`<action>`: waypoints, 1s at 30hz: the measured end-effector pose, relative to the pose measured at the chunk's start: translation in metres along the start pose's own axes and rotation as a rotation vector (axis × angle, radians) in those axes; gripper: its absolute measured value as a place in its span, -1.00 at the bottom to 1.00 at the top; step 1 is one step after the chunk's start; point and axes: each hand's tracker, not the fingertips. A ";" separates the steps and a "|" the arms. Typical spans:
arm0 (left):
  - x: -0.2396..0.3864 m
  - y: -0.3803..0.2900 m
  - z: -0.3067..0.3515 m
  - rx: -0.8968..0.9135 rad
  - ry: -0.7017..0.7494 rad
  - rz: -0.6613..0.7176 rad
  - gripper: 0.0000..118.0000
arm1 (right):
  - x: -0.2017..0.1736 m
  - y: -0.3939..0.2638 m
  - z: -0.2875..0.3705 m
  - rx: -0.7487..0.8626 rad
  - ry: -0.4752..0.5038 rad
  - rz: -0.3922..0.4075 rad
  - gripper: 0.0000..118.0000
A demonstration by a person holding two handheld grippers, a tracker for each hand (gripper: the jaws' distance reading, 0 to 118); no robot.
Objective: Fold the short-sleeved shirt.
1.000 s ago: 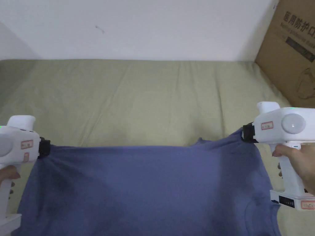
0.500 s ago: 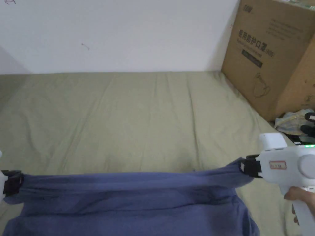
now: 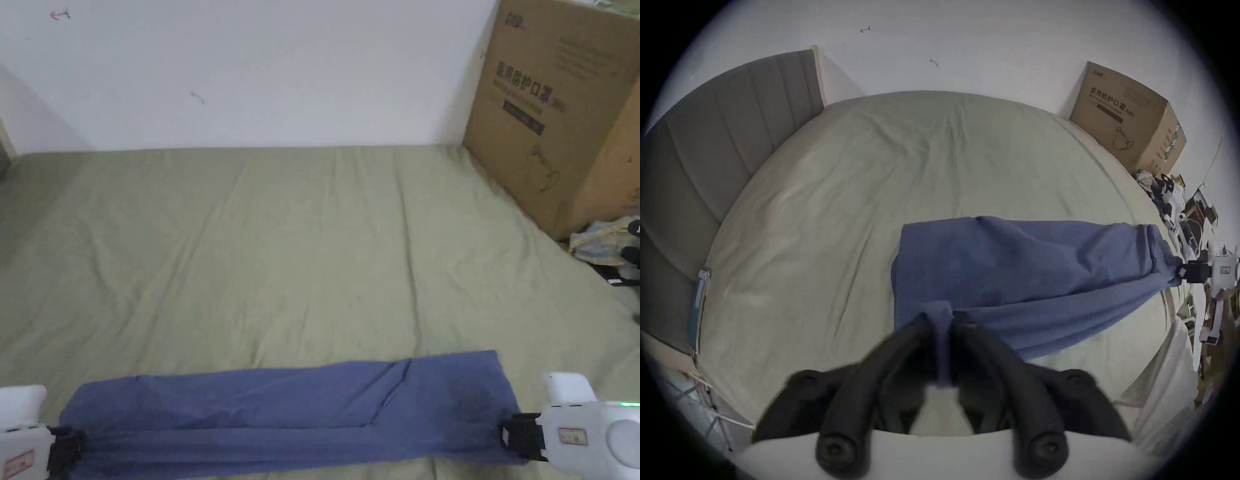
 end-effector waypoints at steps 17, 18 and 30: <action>0.005 0.028 0.068 0.201 -0.097 0.169 -1.00 | -0.116 0.066 0.075 0.484 -0.016 0.186 -0.99; 0.007 0.029 0.070 0.195 -0.120 0.170 -1.00 | -0.131 0.069 0.078 0.539 -0.020 0.174 -0.99; -0.029 0.013 0.073 0.206 -0.292 0.340 -1.00 | -0.252 0.086 0.088 0.816 -0.028 0.136 -0.99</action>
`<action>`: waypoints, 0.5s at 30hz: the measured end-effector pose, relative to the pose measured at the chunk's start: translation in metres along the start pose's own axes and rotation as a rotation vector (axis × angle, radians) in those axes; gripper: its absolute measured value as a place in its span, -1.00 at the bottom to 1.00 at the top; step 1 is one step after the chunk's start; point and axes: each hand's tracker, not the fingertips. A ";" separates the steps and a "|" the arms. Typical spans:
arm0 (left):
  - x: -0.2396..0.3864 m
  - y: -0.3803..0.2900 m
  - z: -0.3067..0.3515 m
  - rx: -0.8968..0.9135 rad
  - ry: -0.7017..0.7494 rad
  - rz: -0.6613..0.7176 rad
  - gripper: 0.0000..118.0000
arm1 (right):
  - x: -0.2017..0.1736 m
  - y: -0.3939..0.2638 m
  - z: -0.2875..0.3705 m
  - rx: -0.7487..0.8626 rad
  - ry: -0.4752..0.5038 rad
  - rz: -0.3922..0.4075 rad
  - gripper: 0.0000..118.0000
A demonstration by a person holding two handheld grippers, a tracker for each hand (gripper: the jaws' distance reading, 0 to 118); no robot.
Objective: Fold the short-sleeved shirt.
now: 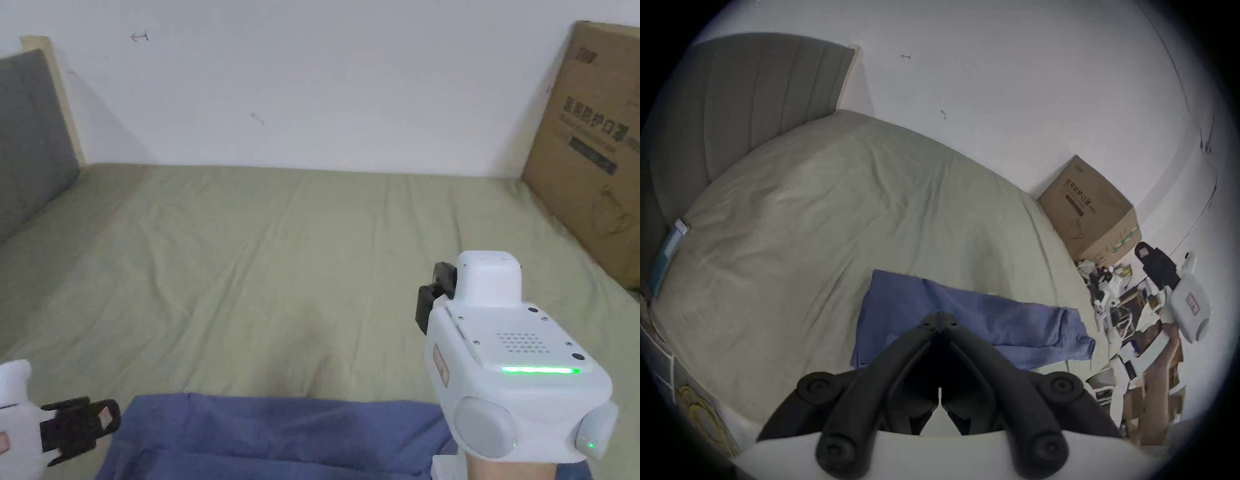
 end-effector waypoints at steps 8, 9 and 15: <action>-0.082 -0.007 -0.026 -0.086 -0.164 0.293 0.10 | -0.022 -0.015 -0.007 -0.062 0.062 -0.040 -0.99; -0.091 -0.009 -0.036 -0.119 -0.160 0.328 0.59 | -0.024 -0.016 -0.009 -0.068 0.063 -0.033 -0.99; -0.117 -0.019 -0.094 -0.271 -0.247 0.385 0.88 | -0.039 -0.021 -0.020 -0.111 0.080 -0.004 -0.99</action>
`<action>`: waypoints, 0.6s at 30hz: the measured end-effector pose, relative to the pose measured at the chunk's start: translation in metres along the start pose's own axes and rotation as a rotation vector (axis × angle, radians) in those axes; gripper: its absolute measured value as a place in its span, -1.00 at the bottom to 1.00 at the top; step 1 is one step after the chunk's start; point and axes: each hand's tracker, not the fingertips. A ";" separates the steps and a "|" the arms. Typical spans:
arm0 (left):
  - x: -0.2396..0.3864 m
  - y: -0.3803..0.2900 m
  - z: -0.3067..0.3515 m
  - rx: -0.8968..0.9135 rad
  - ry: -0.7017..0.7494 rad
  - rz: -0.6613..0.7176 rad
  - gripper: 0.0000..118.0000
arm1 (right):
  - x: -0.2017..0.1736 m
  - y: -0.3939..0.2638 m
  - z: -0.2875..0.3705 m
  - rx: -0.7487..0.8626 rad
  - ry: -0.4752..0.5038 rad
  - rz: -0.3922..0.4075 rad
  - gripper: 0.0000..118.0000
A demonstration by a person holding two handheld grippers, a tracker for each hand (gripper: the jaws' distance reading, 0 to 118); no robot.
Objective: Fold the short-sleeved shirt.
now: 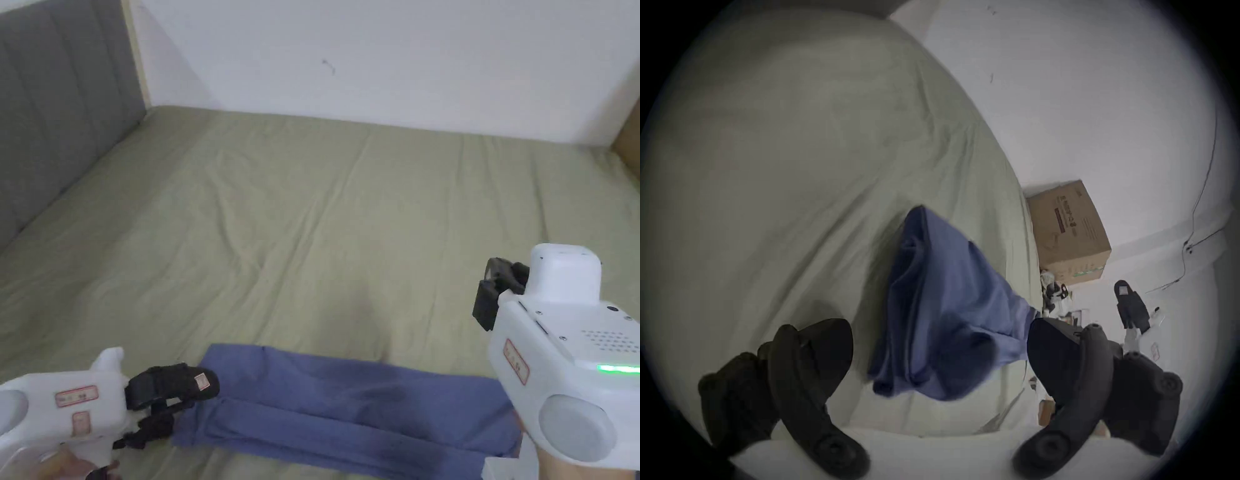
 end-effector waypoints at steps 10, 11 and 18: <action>-0.004 0.017 -0.050 -0.040 -0.078 0.077 -0.84 | -0.014 -0.005 -0.018 -0.075 0.051 -0.024 -0.99; -0.008 0.016 -0.058 -0.070 -0.001 0.091 -0.85 | -0.016 -0.005 -0.018 -0.073 0.051 -0.013 -0.99; -0.004 0.028 -0.044 -0.098 -0.026 0.021 -0.85 | -0.022 -0.003 -0.018 -0.092 0.092 -0.010 -0.99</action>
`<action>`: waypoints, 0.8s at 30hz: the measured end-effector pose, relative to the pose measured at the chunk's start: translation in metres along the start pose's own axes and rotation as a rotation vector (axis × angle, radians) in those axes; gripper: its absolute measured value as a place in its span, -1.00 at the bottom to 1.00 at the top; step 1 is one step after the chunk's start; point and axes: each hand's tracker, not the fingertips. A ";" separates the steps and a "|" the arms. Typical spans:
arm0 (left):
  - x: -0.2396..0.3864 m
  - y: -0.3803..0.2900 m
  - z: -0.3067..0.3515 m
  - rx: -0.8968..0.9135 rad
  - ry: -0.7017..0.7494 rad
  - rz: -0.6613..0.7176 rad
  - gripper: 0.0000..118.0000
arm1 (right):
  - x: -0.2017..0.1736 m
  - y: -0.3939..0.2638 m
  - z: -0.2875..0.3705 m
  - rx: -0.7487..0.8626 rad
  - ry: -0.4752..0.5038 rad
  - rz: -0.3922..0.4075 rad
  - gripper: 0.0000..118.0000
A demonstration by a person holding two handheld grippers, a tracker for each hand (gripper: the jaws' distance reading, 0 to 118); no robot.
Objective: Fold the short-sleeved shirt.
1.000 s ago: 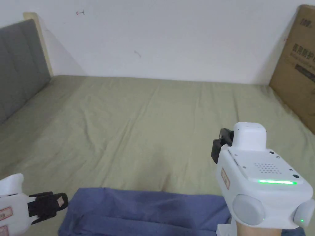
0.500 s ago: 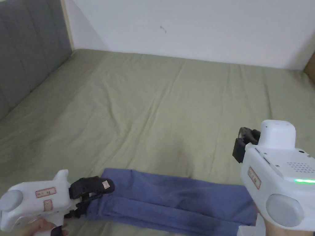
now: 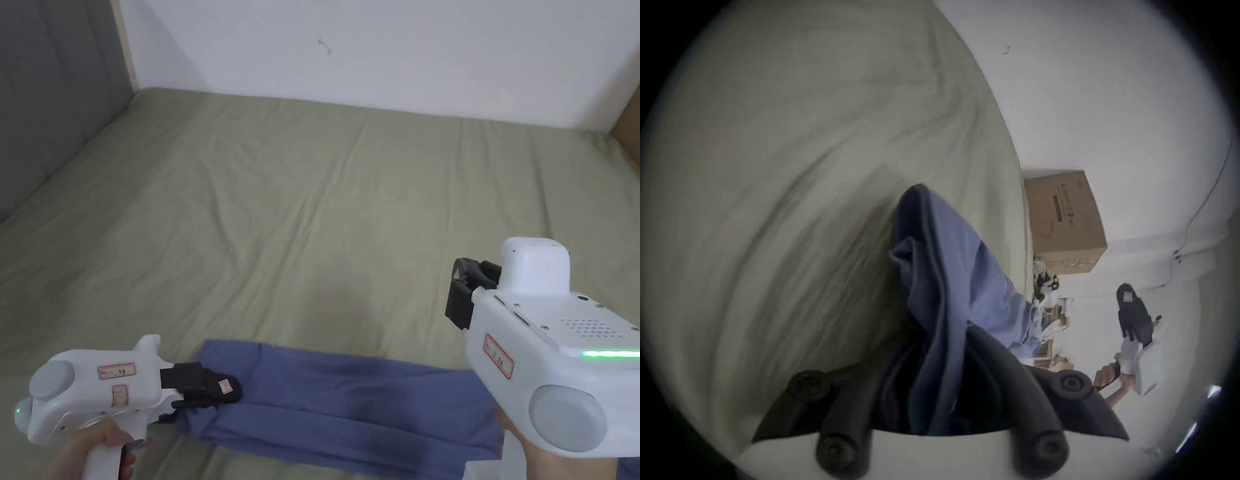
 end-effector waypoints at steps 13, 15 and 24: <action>0.027 0.006 0.078 0.093 0.266 -0.107 -0.85 | 0.014 -0.010 0.011 -0.030 0.027 -0.009 -0.99; 0.046 0.004 0.076 0.122 0.318 -0.145 -0.85 | 0.021 -0.011 0.014 -0.029 0.022 -0.023 -0.99; 0.177 -0.027 0.030 0.099 0.510 -0.406 -0.85 | 0.062 -0.016 0.035 0.007 -0.037 -0.061 -0.99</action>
